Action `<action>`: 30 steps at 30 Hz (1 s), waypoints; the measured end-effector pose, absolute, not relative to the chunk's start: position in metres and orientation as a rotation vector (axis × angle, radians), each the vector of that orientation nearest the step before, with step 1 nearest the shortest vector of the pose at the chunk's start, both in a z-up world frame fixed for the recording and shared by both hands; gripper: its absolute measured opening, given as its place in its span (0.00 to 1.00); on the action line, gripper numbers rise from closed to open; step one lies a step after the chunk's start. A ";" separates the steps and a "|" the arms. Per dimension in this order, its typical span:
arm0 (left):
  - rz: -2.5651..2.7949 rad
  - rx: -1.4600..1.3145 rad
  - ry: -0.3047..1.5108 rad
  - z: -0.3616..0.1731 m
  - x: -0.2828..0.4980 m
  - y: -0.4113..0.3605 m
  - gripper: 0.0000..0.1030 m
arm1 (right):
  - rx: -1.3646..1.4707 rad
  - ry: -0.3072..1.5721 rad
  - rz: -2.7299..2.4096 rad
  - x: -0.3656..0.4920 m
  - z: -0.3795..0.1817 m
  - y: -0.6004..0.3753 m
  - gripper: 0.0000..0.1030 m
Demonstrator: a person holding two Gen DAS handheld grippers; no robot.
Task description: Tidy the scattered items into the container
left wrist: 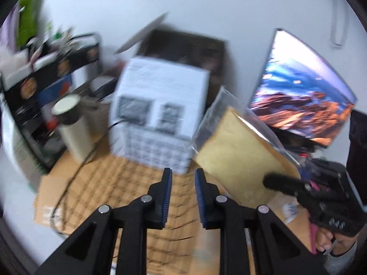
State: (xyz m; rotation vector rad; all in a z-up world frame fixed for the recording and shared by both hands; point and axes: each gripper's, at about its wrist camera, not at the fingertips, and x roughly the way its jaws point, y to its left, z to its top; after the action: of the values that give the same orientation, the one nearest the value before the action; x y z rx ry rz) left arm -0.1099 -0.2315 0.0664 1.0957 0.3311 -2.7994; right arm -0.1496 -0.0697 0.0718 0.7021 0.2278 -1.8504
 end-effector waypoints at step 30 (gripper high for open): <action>-2.713 1.029 0.161 0.058 -0.093 -0.213 0.72 | 0.804 0.178 -1.971 -0.155 0.051 -0.064 0.69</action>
State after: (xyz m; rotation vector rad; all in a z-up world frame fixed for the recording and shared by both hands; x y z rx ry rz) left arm -0.0933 -0.2134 0.0582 1.0290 0.1607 -2.7129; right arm -0.1546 -0.0639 0.0515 0.8039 0.1776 -1.9707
